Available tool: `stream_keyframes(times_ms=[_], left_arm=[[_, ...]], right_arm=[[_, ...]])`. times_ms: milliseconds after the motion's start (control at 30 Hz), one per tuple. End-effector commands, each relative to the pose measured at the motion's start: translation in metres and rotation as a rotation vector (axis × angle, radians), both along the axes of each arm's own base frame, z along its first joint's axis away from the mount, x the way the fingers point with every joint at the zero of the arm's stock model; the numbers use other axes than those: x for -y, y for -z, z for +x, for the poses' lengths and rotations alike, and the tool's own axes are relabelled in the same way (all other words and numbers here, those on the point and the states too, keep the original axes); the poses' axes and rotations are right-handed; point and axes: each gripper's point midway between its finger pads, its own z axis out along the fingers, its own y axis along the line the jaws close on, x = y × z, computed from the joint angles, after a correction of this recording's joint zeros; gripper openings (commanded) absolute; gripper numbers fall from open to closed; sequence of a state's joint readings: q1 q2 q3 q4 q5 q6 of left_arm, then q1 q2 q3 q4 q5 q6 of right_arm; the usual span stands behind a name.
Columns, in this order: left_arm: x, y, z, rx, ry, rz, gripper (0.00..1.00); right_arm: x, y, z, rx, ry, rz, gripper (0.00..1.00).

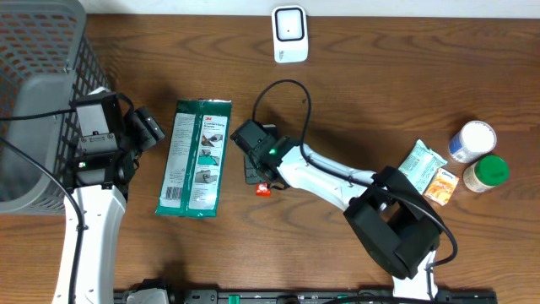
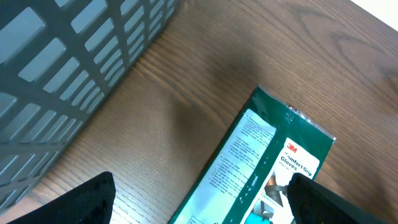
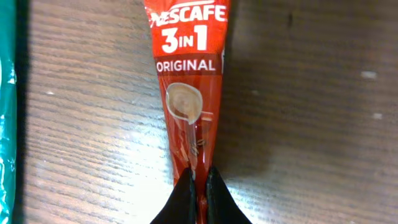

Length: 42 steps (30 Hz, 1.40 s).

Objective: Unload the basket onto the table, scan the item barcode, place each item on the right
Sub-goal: 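Close the right gripper on the Nescafé stick's end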

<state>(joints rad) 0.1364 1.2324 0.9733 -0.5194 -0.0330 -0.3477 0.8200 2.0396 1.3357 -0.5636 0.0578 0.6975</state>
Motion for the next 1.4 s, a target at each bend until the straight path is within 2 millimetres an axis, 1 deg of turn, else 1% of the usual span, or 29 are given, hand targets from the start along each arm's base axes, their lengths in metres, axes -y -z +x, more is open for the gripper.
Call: stream_keyframes(times_ms=[0,167,267,333,567,967,1100,1167,1233,1267,1367], left_arm=[[-0.004,-0.014,0.003,0.034,-0.016,0.010,0.88],[-0.004,-0.014,0.003,0.034,-0.016,0.010,0.88],[-0.004,-0.014,0.003,0.034,-0.016,0.010,0.88],[-0.004,-0.014,0.003,0.034,-0.016,0.010,0.88],[-0.004,-0.014,0.003,0.034,-0.016,0.010,0.88],[-0.004,-0.014,0.003,0.034,-0.016,0.010,0.89],[-0.004,-0.014,0.003,0.034,-0.016,0.010,0.88],[-0.004,-0.014,0.003,0.034,-0.016,0.010,0.88],[-0.004,-0.014,0.003,0.034,-0.016,0.010,0.88],[-0.004,-0.014,0.003,0.034,-0.016,0.010,0.88],[-0.004,-0.014,0.003,0.034,-0.016,0.010,0.88]], right_arm=[[0.009,0.017,-0.002,-0.003,-0.074,-0.066,0.01],[0.008,0.017,0.000,0.003,-0.073,-0.061,0.06],[0.008,0.016,0.003,0.012,-0.081,-0.057,0.04],[0.007,0.015,0.006,0.026,-0.110,-0.058,0.01],[0.001,0.012,0.013,0.065,-0.154,-0.042,0.01],[-0.003,0.010,0.019,0.127,-0.344,-0.078,0.01],[-0.006,0.008,0.022,0.142,-0.351,-0.071,0.05],[-0.008,0.007,0.024,0.152,-0.360,-0.068,0.11],[-0.009,0.005,0.025,0.159,-0.371,-0.069,0.22],[-0.009,0.004,0.026,0.160,-0.373,-0.069,0.35],[-0.008,-0.001,0.026,0.155,-0.371,-0.072,0.57]])
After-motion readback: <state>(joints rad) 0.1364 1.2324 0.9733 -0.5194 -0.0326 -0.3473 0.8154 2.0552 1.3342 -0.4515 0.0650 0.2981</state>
